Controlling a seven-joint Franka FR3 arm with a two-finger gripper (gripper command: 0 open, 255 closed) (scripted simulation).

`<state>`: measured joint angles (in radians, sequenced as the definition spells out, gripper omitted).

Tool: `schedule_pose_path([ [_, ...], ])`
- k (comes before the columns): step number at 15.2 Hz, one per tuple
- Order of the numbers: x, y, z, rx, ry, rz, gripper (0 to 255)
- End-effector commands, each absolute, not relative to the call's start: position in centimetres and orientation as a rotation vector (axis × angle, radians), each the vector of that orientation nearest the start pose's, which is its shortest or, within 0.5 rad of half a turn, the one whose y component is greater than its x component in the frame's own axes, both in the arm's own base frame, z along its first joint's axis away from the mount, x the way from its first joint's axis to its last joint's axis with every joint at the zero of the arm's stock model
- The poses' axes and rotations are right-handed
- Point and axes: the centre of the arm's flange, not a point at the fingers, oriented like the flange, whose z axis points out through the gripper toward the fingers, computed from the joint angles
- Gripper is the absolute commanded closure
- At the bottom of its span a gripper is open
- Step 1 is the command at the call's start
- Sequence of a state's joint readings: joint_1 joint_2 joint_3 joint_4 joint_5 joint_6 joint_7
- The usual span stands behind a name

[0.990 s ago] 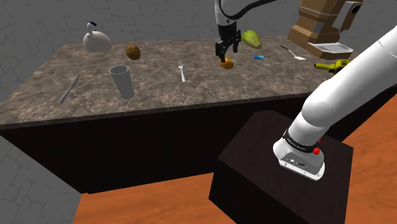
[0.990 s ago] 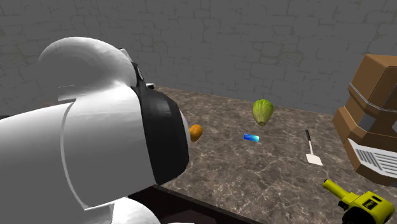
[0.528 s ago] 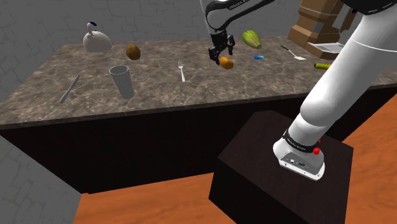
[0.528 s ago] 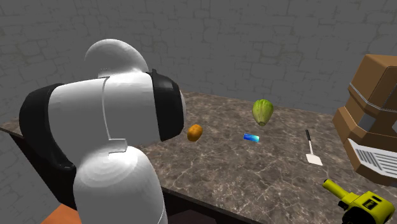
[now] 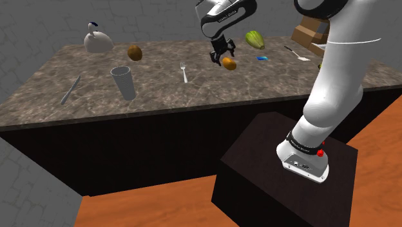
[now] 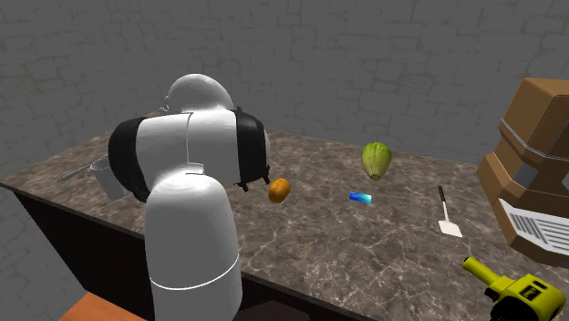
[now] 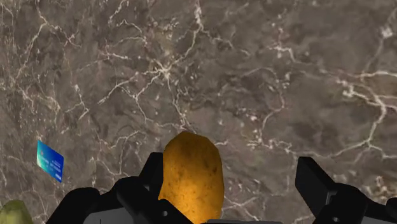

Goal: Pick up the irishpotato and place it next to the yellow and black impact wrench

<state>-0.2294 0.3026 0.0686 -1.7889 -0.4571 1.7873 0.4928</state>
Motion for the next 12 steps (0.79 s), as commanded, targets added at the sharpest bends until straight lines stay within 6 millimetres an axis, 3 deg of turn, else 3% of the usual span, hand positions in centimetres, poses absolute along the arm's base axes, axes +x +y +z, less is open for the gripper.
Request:
schedule_pose_path([
  [1,60.2,-15.5,35.8,-3.465,0.952,0.445,0],
  [4,61.9,-18.5,34.1,-3.46,1.083,0.492,0],
  [12,60.3,-20.1,30.7,-3.46,1.083,0.492,0],
])
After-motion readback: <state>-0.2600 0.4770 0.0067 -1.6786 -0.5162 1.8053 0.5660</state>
